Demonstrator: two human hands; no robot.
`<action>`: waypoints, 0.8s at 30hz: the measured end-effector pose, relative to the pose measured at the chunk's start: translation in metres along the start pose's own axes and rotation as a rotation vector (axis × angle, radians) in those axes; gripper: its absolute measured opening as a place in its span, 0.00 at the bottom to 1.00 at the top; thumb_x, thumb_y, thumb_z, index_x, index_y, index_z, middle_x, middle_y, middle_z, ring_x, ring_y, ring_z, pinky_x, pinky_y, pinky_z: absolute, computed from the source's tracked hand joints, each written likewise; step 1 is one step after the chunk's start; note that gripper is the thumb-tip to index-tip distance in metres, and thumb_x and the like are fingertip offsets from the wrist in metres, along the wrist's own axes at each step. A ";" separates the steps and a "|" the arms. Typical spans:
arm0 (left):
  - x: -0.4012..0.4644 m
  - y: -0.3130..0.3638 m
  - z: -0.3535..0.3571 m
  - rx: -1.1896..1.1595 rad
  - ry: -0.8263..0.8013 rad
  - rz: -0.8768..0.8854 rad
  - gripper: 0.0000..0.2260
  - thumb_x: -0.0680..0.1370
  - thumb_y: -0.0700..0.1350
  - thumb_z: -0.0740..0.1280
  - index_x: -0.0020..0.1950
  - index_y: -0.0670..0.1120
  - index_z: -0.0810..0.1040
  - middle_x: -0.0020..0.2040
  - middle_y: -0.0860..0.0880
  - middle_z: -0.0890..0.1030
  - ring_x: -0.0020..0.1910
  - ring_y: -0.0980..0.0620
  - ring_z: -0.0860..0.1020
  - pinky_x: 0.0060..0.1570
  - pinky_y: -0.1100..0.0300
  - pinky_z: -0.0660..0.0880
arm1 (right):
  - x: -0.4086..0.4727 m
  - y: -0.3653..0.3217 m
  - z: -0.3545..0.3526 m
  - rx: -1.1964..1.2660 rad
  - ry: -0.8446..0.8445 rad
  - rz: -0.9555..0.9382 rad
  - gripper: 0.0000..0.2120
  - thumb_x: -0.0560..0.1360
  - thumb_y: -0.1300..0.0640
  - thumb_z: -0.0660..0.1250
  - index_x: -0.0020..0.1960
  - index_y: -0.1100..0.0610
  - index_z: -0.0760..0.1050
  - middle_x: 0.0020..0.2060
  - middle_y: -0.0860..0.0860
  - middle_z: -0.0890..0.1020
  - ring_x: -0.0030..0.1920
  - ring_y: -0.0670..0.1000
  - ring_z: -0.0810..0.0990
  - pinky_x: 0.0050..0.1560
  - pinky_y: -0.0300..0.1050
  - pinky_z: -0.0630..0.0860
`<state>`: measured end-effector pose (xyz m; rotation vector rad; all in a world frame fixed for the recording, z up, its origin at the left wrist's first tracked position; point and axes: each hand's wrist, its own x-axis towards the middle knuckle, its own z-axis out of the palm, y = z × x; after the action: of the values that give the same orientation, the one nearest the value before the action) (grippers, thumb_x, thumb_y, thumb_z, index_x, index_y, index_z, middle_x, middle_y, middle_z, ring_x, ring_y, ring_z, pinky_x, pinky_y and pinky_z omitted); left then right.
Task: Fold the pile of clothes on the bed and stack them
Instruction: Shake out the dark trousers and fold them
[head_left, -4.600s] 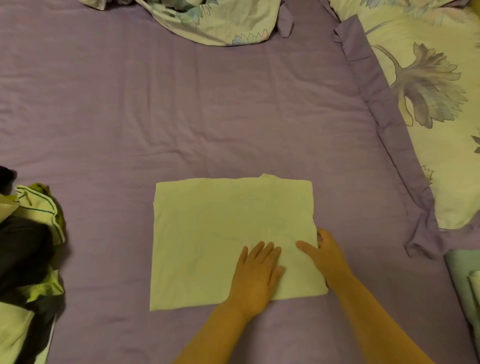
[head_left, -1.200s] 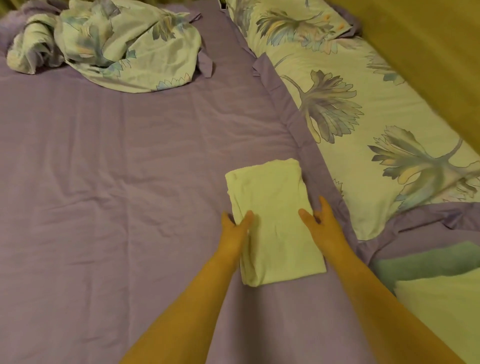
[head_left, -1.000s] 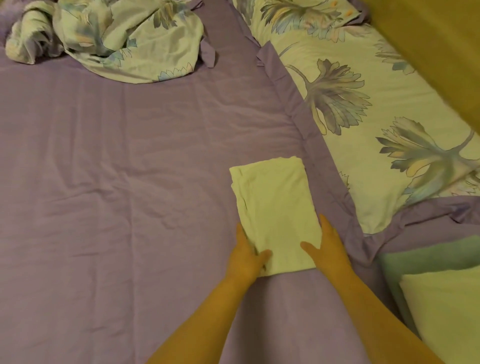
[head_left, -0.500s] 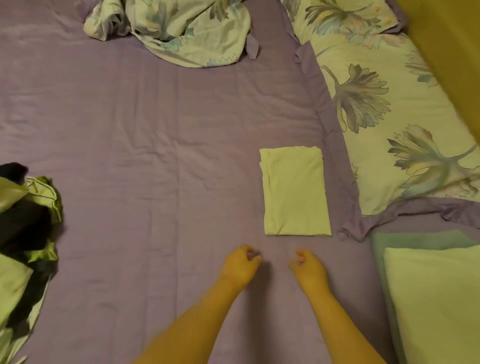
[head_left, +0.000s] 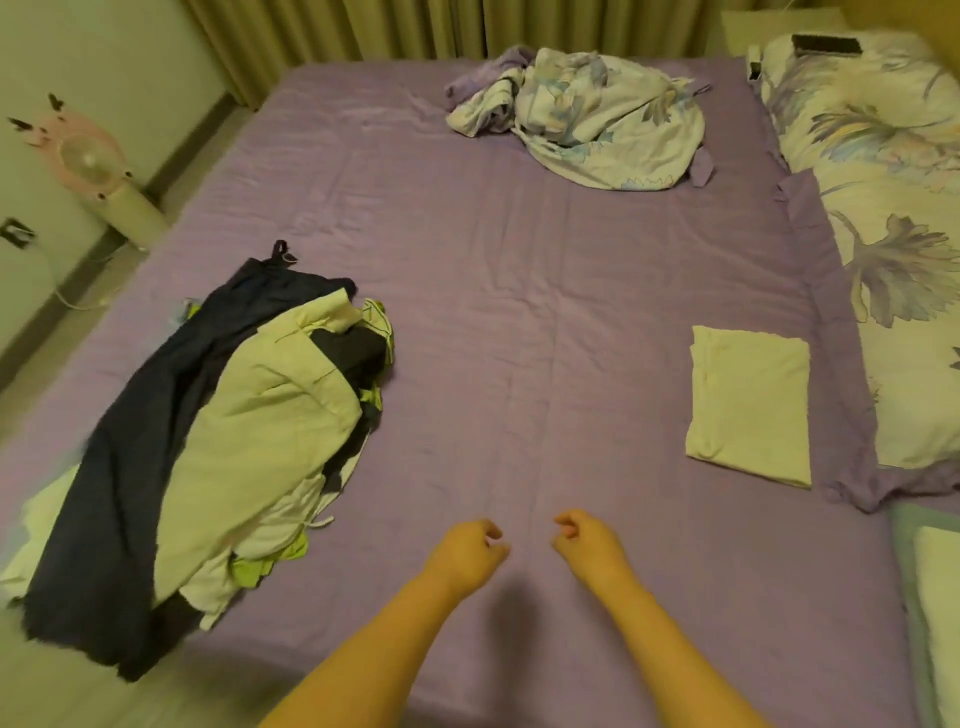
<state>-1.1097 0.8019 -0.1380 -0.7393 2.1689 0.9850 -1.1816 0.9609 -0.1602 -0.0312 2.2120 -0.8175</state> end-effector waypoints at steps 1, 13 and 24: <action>-0.013 -0.017 -0.010 -0.016 0.022 0.001 0.17 0.81 0.50 0.62 0.67 0.44 0.72 0.58 0.43 0.79 0.54 0.45 0.79 0.50 0.56 0.74 | -0.009 -0.013 0.012 -0.025 -0.003 -0.029 0.16 0.76 0.61 0.63 0.64 0.59 0.74 0.58 0.56 0.80 0.58 0.55 0.78 0.56 0.42 0.71; -0.171 -0.232 -0.103 -0.247 0.317 0.013 0.15 0.80 0.47 0.61 0.65 0.44 0.73 0.58 0.42 0.78 0.56 0.44 0.78 0.53 0.53 0.74 | -0.141 -0.137 0.168 -0.245 -0.013 -0.316 0.15 0.79 0.58 0.62 0.65 0.58 0.73 0.59 0.54 0.78 0.56 0.53 0.77 0.54 0.41 0.71; -0.221 -0.323 -0.162 -0.386 0.481 -0.021 0.10 0.80 0.48 0.62 0.59 0.47 0.77 0.49 0.49 0.80 0.49 0.50 0.79 0.52 0.56 0.76 | -0.179 -0.246 0.245 -0.336 -0.044 -0.529 0.14 0.77 0.58 0.63 0.62 0.57 0.75 0.51 0.52 0.80 0.46 0.49 0.75 0.43 0.37 0.68</action>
<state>-0.7932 0.5410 -0.0334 -1.2887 2.3835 1.3430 -0.9461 0.6792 -0.0276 -0.8165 2.3034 -0.6923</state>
